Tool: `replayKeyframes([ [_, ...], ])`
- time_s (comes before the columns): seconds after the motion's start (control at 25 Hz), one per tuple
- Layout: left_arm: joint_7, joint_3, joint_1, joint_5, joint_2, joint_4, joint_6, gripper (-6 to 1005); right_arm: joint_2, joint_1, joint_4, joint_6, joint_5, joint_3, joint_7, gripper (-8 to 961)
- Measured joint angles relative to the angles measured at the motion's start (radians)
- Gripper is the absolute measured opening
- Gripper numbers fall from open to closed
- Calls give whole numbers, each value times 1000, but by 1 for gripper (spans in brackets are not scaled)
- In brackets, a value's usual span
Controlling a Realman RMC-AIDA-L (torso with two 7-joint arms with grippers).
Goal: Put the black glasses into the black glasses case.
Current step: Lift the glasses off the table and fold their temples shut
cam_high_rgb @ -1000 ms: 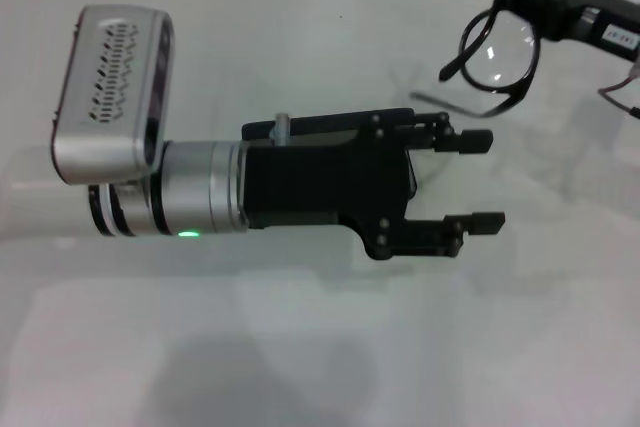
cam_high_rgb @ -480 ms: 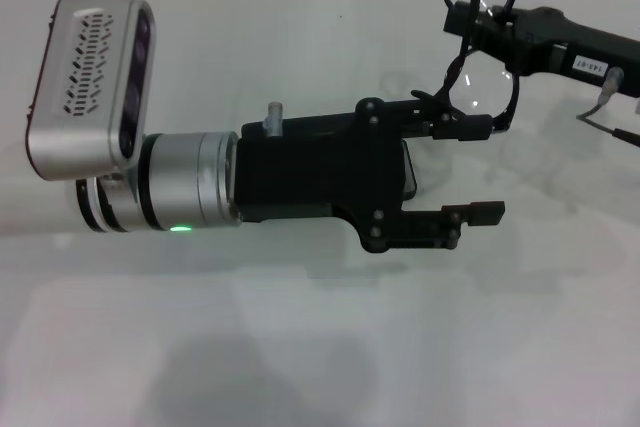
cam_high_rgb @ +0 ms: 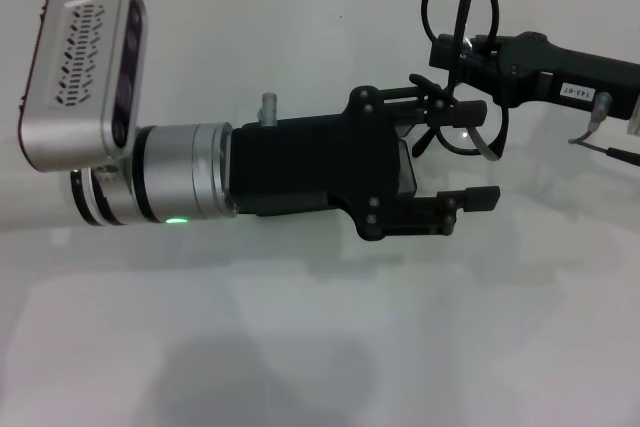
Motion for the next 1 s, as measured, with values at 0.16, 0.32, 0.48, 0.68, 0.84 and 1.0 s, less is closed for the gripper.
replayKeyframes([
  [0.16,-1,-10,1,1,2,0,-4,654,0,-2,0,-34,0,-1,-36,167],
  [0.32,-2,-22,0,5,2,-4,-6,654,0,-3,-4,-67,0,-33,-50,168],
  [0.48,-3,-22,1,6,2,-2,-9,654,0,-8,-29,-71,0,-87,-53,170],
  [0.68,-2,-23,2,7,2,-2,-9,654,-1,-10,-40,-89,0,-109,-54,173],
  [0.84,2,-24,5,7,2,-2,-11,654,-3,-10,-43,-135,0,-115,-54,174],
  [1.0,4,-24,5,7,3,-1,-11,654,-4,-10,-48,-167,0,-124,-53,176],
])
